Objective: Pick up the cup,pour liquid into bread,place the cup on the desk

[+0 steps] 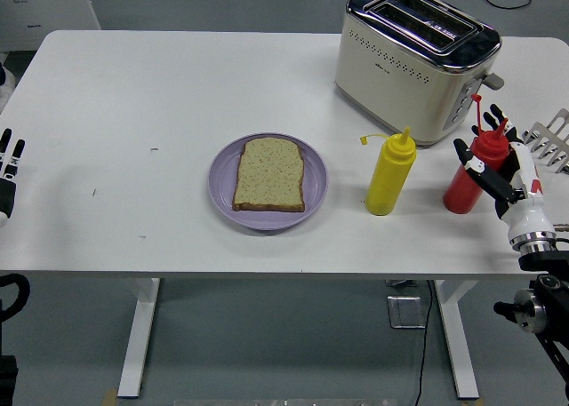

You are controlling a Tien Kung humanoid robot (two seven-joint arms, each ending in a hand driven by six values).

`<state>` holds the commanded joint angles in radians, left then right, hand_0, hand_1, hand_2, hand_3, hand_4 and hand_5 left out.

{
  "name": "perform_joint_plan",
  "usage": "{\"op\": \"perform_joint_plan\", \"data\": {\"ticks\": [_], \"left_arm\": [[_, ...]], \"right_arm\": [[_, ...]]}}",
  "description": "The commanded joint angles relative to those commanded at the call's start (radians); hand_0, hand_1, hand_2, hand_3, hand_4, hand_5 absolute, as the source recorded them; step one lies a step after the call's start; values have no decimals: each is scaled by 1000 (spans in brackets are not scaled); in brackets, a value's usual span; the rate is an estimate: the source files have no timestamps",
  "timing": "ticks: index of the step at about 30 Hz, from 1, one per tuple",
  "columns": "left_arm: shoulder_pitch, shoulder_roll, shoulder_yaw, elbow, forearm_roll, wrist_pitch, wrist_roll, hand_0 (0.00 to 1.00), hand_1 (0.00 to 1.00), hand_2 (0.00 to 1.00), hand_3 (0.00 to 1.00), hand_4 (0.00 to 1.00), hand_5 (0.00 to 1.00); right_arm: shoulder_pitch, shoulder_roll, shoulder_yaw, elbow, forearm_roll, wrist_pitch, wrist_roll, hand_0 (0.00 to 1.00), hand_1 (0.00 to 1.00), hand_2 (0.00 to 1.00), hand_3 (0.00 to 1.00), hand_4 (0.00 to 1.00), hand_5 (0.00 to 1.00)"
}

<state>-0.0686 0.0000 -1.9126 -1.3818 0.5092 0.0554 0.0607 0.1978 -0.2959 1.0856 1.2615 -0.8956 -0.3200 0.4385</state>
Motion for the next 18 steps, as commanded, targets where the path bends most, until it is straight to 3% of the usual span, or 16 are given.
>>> {"op": "perform_joint_plan", "data": {"ticks": [12,18], "left_arm": [[5,0,6,0,0,1,0,811,803,839,749,618,998],[4,0,8,0,0,1,1,811,803,839,750,618,998]], "right_arm": [[-84,-42,134,153,-45,12,-14,993,933,998,998,862,271],[-92,-41,214,177,-39,1,-17,992,931,998,998,866,281]]}}
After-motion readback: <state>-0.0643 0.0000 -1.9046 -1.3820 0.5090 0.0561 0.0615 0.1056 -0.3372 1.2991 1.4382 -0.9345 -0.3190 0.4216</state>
